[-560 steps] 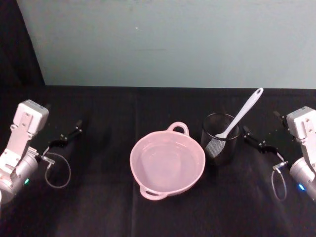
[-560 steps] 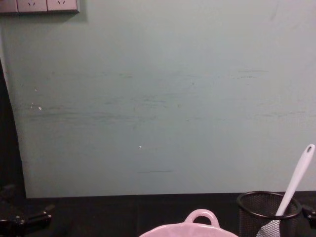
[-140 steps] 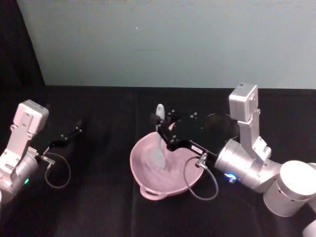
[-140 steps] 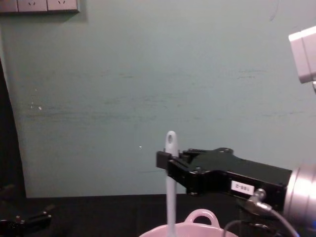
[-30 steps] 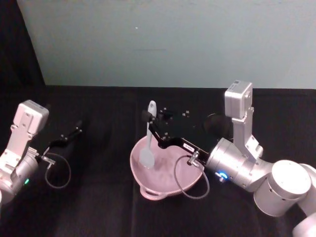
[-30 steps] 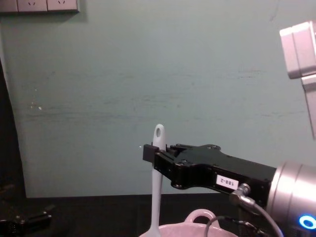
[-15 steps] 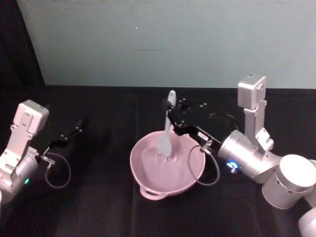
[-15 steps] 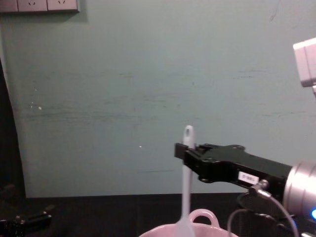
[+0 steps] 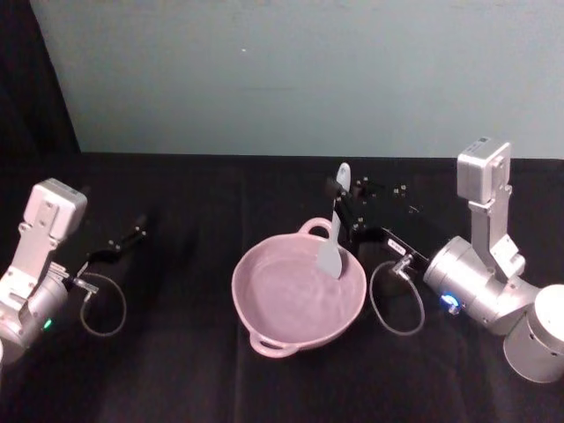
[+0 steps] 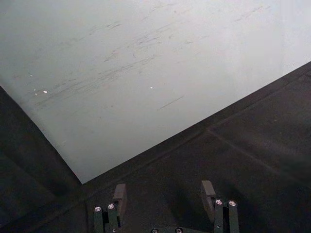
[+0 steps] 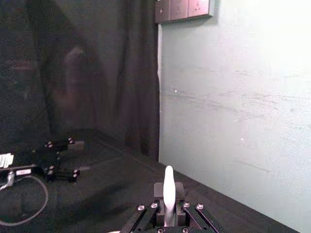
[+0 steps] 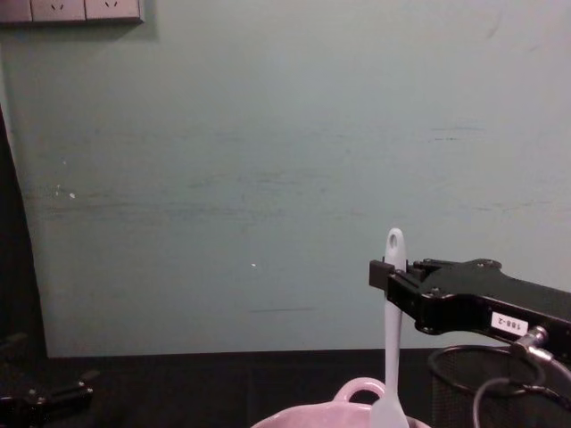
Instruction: Use the one hand to pick up the spoon and stir the clear water in the bowl.
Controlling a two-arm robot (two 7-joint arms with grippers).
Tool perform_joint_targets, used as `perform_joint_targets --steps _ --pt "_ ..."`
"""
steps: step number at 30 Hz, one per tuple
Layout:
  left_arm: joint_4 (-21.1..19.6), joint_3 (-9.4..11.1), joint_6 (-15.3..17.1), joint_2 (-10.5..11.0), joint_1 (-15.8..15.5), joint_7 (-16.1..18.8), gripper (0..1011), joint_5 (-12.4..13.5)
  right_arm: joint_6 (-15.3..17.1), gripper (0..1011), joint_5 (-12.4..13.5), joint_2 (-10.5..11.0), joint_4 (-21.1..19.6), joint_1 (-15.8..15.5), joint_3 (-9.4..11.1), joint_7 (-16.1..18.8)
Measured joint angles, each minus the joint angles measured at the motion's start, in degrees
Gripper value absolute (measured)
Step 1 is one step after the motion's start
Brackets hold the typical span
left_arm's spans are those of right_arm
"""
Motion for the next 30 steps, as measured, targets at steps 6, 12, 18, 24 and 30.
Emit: perform_joint_targets --steps 6,12,18,24,30 --pt "0.0 0.0 0.0 0.0 0.0 0.0 1005 0.0 1.0 125 -1.6 0.6 -2.4 -1.3 -1.0 0.5" --pt "0.0 0.0 0.0 0.0 0.0 0.0 1005 0.0 1.6 124 -2.7 0.0 -3.5 -1.4 -3.5 2.1" --pt "0.0 0.0 0.0 0.0 0.0 0.0 1005 0.0 1.7 125 -3.0 -1.4 -3.7 -0.6 -5.9 3.7" --pt "0.0 0.0 0.0 0.0 0.0 0.0 1005 0.0 1.3 124 -2.5 -2.7 -2.4 0.6 -7.0 4.4" --pt "0.0 0.0 0.0 0.0 0.0 0.0 1005 0.0 0.0 125 -0.4 -4.6 1.0 1.9 -6.6 4.5"
